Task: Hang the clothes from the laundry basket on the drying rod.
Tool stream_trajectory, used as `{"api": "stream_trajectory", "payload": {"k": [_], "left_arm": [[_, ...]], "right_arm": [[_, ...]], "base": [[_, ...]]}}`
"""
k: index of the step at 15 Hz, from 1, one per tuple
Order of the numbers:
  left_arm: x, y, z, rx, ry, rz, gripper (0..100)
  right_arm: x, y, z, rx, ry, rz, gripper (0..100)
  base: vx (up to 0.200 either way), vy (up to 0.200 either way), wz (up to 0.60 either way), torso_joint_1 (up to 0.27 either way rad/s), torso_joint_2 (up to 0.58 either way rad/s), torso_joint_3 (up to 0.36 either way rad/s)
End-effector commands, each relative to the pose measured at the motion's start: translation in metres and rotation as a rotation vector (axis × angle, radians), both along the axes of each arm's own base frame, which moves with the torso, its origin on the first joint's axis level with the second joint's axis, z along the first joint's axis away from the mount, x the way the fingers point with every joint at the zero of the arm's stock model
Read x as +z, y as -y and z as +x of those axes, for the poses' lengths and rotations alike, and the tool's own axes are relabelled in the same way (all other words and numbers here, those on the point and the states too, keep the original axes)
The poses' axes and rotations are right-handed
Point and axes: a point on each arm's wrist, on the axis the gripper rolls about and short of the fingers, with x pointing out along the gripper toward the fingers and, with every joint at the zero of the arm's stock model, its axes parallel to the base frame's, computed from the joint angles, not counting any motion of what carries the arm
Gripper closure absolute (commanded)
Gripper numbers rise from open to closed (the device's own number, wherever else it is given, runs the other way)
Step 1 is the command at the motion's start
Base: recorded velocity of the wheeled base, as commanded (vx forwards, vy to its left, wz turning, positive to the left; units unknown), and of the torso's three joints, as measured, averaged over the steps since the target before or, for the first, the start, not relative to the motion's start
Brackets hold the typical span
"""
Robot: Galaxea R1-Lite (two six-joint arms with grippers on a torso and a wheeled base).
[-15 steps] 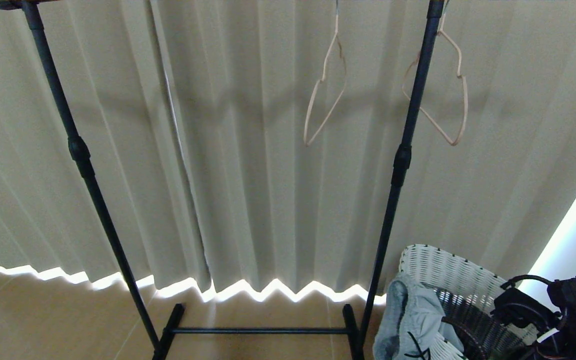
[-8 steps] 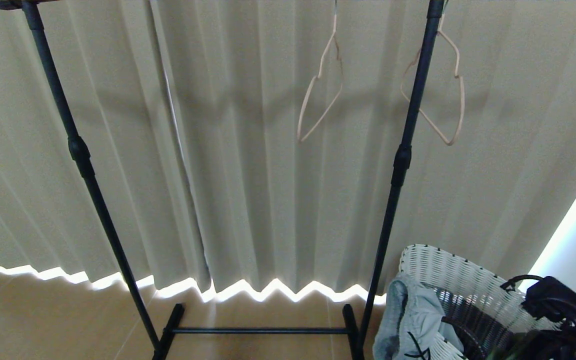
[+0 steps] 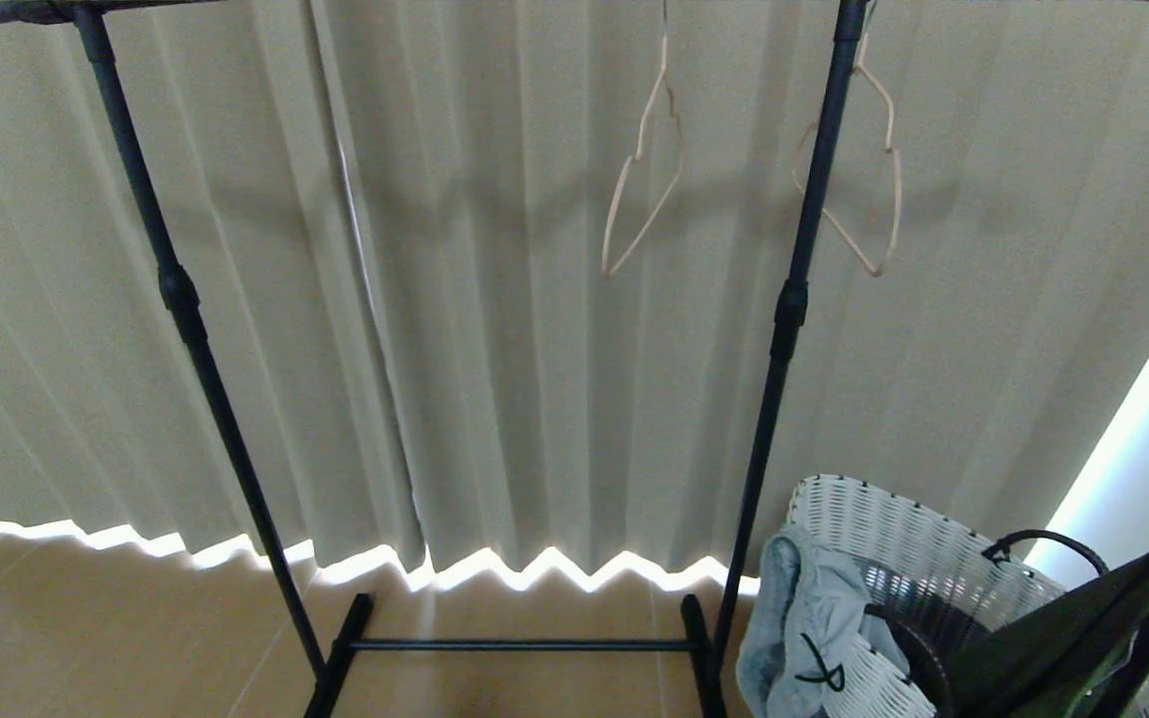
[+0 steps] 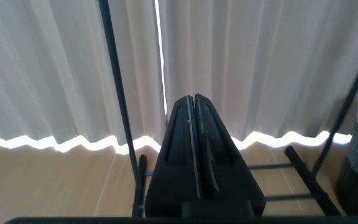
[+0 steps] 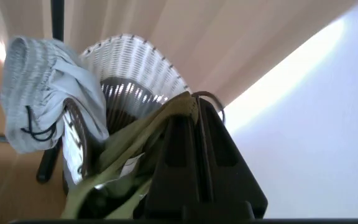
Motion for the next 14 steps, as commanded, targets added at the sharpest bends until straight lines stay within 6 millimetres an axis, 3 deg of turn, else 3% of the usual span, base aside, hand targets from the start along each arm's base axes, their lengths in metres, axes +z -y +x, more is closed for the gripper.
{"api": "stream_trajectory", "payload": {"k": [1,4,9,14], "left_arm": [[0.0000,0.0000,0.0000,0.000,0.000,0.000,100],[0.0000,0.0000,0.0000,0.000,0.000,0.000,100],[0.0000,0.0000,0.0000,0.000,0.000,0.000,100],[0.0000,0.0000,0.0000,0.000,0.000,0.000,100]], "right_arm": [[0.0044,0.0002,-0.0064,0.001,0.043,0.002,100],[0.0044,0.0002,-0.0064,0.001,0.043,0.002,100],[0.0031,0.0002,-0.0067,0.001,0.038,0.002,100],[0.0017,0.0002,-0.0071,0.002,0.032,0.002,100]], "base": [[-0.200,0.000,0.00,-0.007,-0.01,0.002],[-0.200,0.000,0.00,0.001,0.00,0.002],[0.000,0.000,0.00,0.000,0.00,0.000],[0.000,0.200,0.00,0.000,0.00,0.002]]}}
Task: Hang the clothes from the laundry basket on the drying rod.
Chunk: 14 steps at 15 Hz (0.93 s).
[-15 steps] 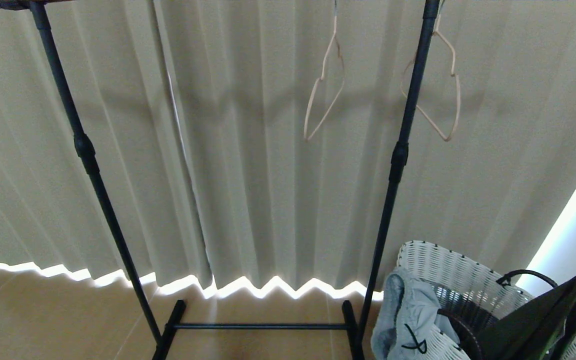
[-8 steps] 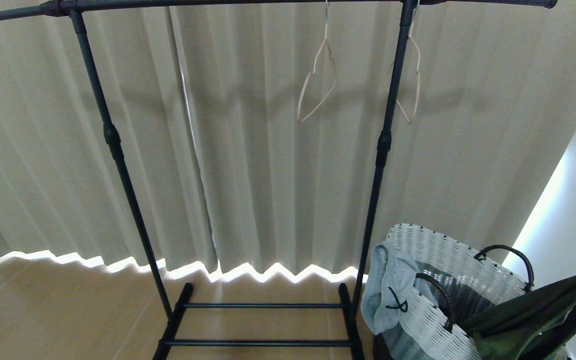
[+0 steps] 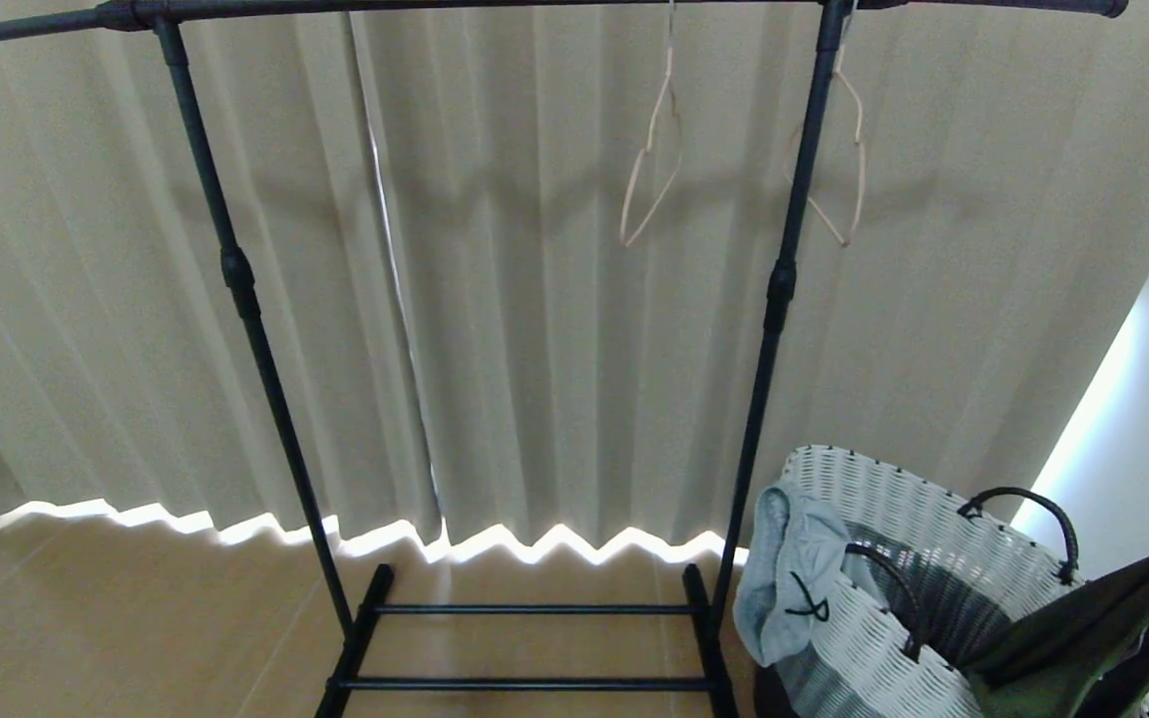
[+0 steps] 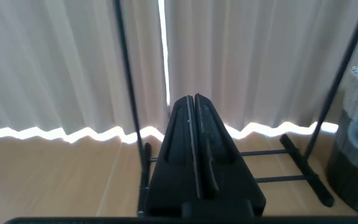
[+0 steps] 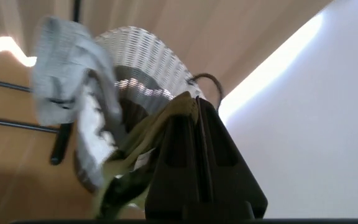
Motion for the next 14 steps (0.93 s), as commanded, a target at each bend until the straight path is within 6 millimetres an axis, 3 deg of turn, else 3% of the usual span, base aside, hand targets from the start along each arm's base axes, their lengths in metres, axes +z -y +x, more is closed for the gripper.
{"api": "stream_trajectory", "payload": {"k": [1,4,8,11,13,14], "left_arm": [[0.000,0.000,0.000,0.000,0.000,0.000,100],[0.000,0.000,0.000,0.000,0.000,0.000,100],[0.000,0.000,0.000,-0.001,0.001,0.010,100],[0.000,0.000,0.000,0.002,0.001,0.056,100],[0.000,0.001,0.000,-0.024,0.003,0.083,100],[0.000,0.003,0.000,-0.111,0.010,0.110,100]], "right_arm": [[0.000,0.000,0.000,0.001,-0.003,0.000,100],[0.000,0.000,0.001,0.002,0.000,0.000,100],[0.007,-0.002,0.004,0.038,0.018,0.009,100],[0.021,-0.006,0.015,0.162,0.043,0.045,100],[0.029,-0.012,0.022,0.220,0.051,0.078,100],[0.040,-0.024,0.030,0.291,0.069,0.161,100]], "base": [[0.000,0.200,0.00,0.007,0.00,0.007],[0.000,0.200,0.00,0.004,0.00,0.004],[0.000,0.000,0.00,0.000,0.00,0.000],[0.000,0.000,0.00,0.000,0.00,0.000],[0.000,0.000,0.00,0.000,0.00,0.000],[0.000,0.000,0.00,0.000,0.00,0.000]]}}
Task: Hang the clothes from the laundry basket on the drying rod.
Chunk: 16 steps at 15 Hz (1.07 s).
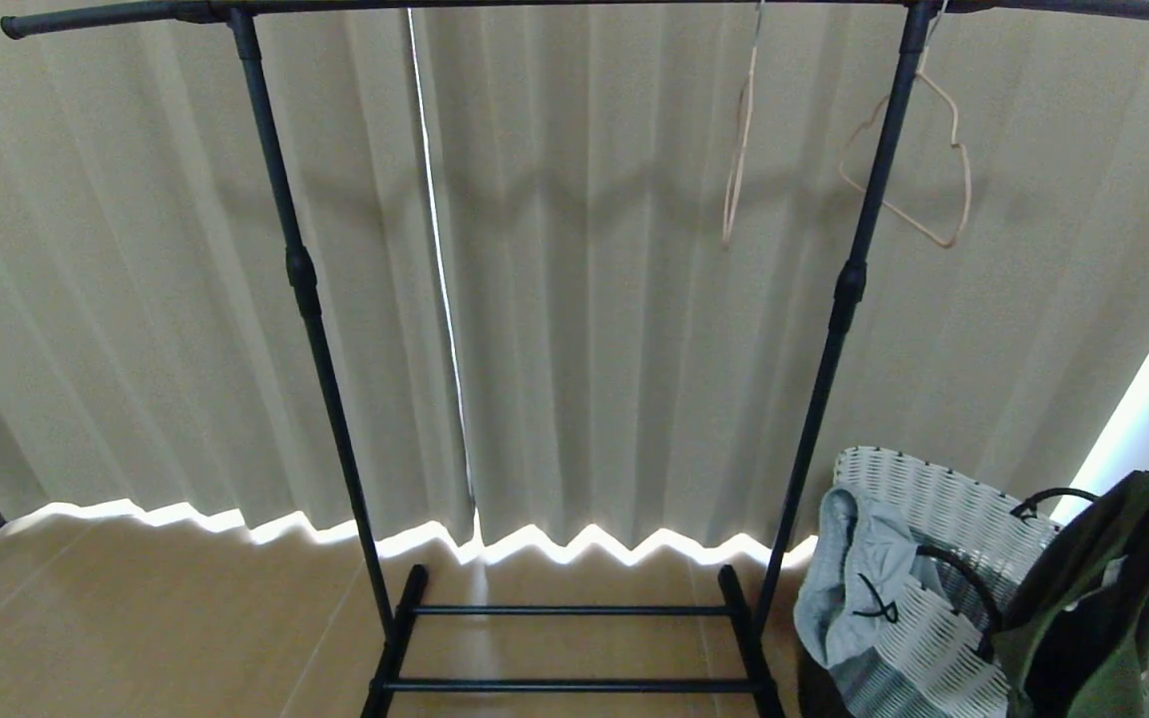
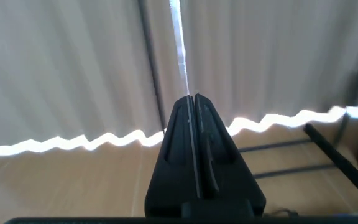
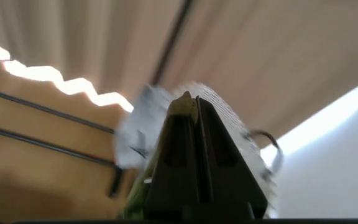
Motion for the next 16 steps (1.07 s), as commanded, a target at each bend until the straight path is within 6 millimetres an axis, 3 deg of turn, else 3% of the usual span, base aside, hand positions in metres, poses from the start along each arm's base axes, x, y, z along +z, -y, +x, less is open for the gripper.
{"api": "stream_trajectory", "payload": {"k": [1,5,6,10,11,12,14,16], "left_arm": [[0.000,0.001,0.000,-0.062,0.006,0.029,100],[0.017,0.005,-0.004,-0.207,0.060,0.091,100],[0.030,0.005,-0.004,-0.207,0.061,0.091,0],[0.083,0.005,0.013,-0.320,0.035,0.083,0],[0.083,0.005,0.013,-0.320,0.035,0.083,0],[0.112,0.010,0.042,-0.445,-0.006,0.080,0],[0.131,0.016,0.073,-0.499,-0.062,0.073,0],[0.154,0.031,0.116,-0.565,-0.144,0.057,0]], "right_arm": [[0.016,-0.020,0.014,0.121,0.002,0.105,100],[0.026,-0.034,0.016,0.204,0.008,0.182,100],[0.028,-0.034,0.017,0.206,0.014,0.183,100],[0.043,-0.042,0.019,0.263,0.050,0.198,100],[0.043,-0.042,0.019,0.263,0.050,0.198,100],[0.052,-0.054,0.025,0.323,0.058,0.207,100],[0.059,-0.063,0.033,0.348,0.059,0.236,100],[0.069,-0.076,0.038,0.391,0.058,0.294,100]], "base": [[0.000,0.000,0.00,0.000,0.00,0.000],[0.000,0.000,0.00,0.000,0.00,0.000],[0.000,0.000,0.00,0.000,0.00,0.000],[0.000,0.000,0.00,0.000,0.00,0.000],[0.000,0.000,0.00,0.000,0.00,0.000],[0.000,0.000,0.00,0.000,0.00,0.000],[0.000,0.000,0.00,0.000,0.00,0.000],[0.000,0.000,0.00,0.000,0.00,0.000]]}}
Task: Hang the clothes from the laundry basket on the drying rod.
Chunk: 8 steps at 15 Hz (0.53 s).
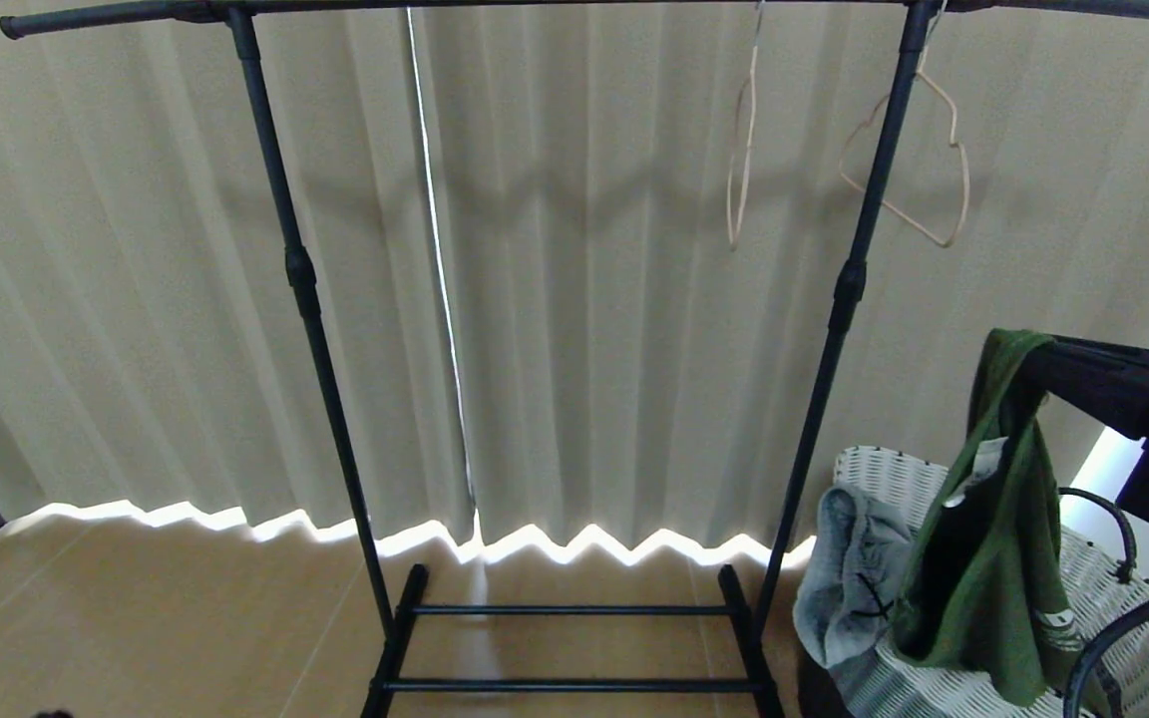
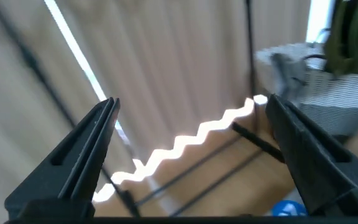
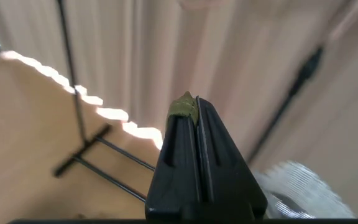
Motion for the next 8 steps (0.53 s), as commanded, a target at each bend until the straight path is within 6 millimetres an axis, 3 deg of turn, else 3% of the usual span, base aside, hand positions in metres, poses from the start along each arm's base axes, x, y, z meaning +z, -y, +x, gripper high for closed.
{"api": "stream_trajectory", "payload": {"k": [1,4,8], "left_arm": [[0.036,0.031,0.079,-0.151,-0.170,0.008,0],[0.043,0.093,0.110,-0.207,-0.271,0.004,0],[0.012,0.178,0.127,-0.325,-0.313,0.051,0]], "right_arm": [[0.006,-0.014,0.010,0.041,-0.016,0.022,100],[0.013,-0.018,0.009,0.088,0.020,0.048,100],[0.022,-0.016,0.003,0.133,0.075,0.079,100]], "base": [[0.000,0.000,0.00,0.000,0.00,0.000],[0.000,0.000,0.00,0.000,0.00,0.000],[0.000,0.000,0.00,0.000,0.00,0.000]]}}
